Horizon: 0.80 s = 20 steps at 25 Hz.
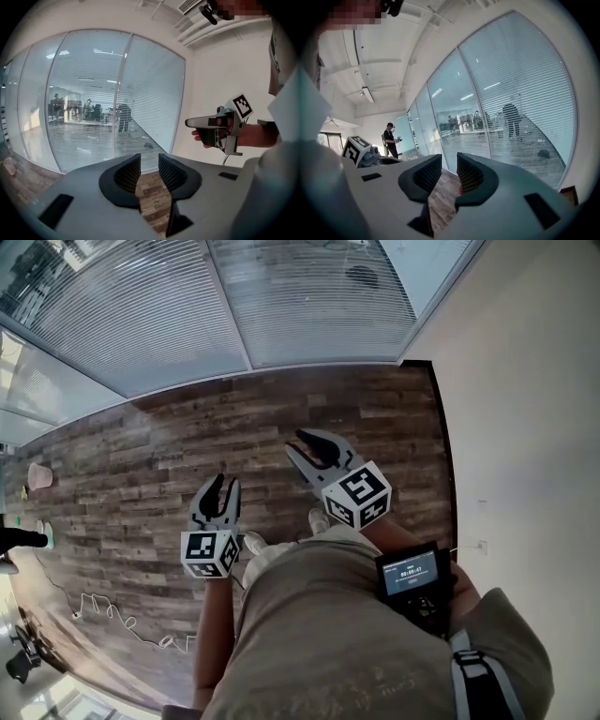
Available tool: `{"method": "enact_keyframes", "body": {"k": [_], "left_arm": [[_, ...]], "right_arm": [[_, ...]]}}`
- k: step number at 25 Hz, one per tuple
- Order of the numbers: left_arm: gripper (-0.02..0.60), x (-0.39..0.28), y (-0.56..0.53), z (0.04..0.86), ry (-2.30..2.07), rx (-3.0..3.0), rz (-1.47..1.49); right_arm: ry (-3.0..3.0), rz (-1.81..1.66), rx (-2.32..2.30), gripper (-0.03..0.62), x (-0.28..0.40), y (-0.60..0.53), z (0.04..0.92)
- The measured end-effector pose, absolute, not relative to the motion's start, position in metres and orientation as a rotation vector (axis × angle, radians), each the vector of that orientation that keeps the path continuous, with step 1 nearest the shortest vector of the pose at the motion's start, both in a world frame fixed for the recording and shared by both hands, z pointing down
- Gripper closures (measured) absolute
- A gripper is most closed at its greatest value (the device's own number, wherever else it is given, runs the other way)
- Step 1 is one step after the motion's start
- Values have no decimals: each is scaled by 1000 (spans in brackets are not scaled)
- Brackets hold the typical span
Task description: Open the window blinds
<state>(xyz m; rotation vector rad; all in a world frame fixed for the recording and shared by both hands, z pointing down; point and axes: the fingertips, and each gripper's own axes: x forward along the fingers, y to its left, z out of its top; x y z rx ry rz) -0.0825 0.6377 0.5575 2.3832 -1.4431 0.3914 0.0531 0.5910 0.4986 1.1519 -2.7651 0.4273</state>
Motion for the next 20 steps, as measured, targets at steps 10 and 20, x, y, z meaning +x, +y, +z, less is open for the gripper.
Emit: {"method": "enact_keyframes", "body": {"k": [10,20], "left_arm": [[468,-86,632,549,-1477,2364,373],[468,-67,638,555,-1474,2337,344]], "right_arm": [[-2748,334,1117,519,47,584,491],[-2749,376,1063,526,57,588,498]]}}
